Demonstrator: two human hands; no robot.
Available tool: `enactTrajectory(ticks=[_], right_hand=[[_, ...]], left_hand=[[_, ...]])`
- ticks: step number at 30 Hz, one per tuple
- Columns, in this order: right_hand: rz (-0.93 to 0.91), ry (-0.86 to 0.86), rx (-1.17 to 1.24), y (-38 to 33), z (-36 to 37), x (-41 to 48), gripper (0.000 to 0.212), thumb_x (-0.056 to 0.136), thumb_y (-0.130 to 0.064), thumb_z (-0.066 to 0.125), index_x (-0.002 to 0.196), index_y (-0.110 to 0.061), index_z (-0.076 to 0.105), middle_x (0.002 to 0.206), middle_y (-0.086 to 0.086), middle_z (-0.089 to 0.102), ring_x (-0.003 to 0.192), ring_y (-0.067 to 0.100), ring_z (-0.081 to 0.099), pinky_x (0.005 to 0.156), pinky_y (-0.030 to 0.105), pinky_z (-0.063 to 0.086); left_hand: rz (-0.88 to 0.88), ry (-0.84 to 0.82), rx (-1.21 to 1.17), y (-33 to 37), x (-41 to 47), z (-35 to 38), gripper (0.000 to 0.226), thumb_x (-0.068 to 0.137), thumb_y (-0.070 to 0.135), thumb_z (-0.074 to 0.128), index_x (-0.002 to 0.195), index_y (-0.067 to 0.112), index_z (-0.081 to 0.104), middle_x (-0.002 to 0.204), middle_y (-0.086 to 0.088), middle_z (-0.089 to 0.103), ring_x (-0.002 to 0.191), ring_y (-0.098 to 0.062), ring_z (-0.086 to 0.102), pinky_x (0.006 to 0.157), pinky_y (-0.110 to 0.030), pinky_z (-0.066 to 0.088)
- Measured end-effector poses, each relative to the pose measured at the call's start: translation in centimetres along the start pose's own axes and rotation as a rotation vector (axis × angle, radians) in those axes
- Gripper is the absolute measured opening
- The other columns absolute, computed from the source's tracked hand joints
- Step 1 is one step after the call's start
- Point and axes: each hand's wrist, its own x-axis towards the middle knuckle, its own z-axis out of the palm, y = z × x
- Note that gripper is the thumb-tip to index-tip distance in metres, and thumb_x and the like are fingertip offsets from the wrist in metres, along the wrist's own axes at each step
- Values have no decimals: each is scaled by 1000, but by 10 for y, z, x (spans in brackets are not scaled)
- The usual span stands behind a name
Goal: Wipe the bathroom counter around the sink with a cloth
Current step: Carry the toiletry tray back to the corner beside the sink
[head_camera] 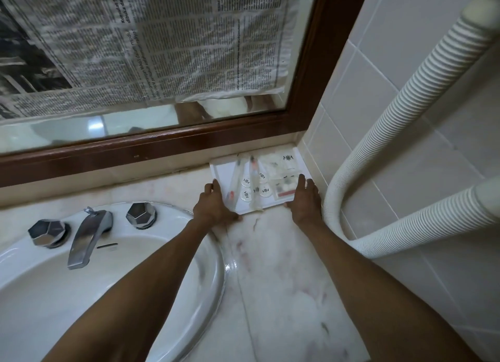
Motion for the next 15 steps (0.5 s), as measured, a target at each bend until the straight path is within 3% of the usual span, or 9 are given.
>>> enactTrajectory(ticks=[3,6,8,11,15], right_hand=[[-61,-14,-104,-9,-7,-4,82,84,-18,73,148,-7,23,143,20,35,130,36,39,104,43,37],[-63,-12,-103,-26,-19,-6,78,80,-1,68,146,-7,26,142,21,34,128,37,39,101,44,39],[-51,-36,-76,-45,-34,-9,79,78,-4,71,145,-8,28,144,21,33,131,37,37,104,45,37],[-102,-21,-8,-86,-58,-17,80,75,-13,77,143,-8,34,147,18,36,135,36,35,106,45,37],[-244,46,163,-152,-78,-39,61,79,-9,67,135,-6,45,138,16,46,129,36,42,99,43,41]], left_hand=[[-17,-14,49,4,-6,-5,128,62,60,87,154,9,15,149,-12,34,130,-35,49,95,-49,49],[11,-57,108,8,-15,-17,113,70,51,86,153,13,20,141,-14,43,123,-35,55,93,-48,50],[50,-93,173,6,-25,-32,107,72,46,85,155,18,24,142,-12,45,126,-34,53,96,-47,48],[73,-64,113,-10,-40,-60,74,83,45,74,147,23,44,140,-5,56,129,-27,53,101,-42,47],[114,59,0,-49,-74,-100,53,92,46,65,139,24,54,130,1,65,120,-24,59,93,-36,47]])
